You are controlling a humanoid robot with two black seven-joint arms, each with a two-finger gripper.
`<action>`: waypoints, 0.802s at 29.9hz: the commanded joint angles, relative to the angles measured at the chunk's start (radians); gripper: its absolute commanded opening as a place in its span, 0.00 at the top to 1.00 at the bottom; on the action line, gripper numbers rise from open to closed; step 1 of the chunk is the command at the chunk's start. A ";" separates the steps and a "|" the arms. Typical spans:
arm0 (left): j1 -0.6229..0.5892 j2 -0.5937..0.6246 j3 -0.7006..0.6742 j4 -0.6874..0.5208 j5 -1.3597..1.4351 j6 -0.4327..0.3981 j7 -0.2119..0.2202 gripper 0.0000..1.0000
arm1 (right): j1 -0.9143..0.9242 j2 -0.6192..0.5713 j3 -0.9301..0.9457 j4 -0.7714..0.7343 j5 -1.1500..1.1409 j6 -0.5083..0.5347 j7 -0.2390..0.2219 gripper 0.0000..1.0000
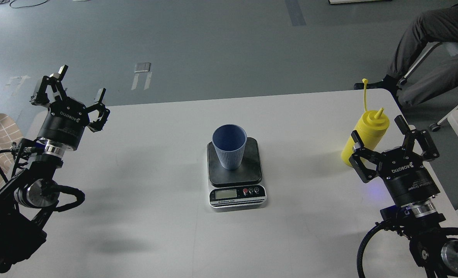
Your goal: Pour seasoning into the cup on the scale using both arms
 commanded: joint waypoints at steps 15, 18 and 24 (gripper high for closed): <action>-0.066 0.031 0.014 0.011 0.012 0.000 0.000 0.02 | 0.260 -0.399 -0.021 0.021 -0.117 0.000 -0.004 0.00; -0.104 0.044 0.015 0.015 0.014 0.000 0.000 0.02 | 0.359 -0.466 -0.022 -0.028 -0.117 0.000 -0.004 0.00; -0.188 0.034 0.017 0.043 0.028 0.000 0.000 0.02 | 0.634 -0.472 -0.182 -0.253 -0.105 0.000 0.001 0.00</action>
